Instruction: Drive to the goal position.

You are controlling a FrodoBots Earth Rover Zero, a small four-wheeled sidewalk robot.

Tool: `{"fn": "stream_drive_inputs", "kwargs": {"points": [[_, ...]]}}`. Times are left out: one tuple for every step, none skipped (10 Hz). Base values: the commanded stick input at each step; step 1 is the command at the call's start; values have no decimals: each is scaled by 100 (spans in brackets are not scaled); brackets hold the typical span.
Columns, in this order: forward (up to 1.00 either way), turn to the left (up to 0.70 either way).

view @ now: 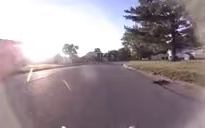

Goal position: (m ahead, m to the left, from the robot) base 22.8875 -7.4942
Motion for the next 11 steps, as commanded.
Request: {"fn": "stream_drive_inputs", "kwargs": {"points": [[100,-21],[100,0],[100,0],[100,0],[100,0],[100,0],[100,0],[100,0],[100,0],[100,0],[100,0]]}}
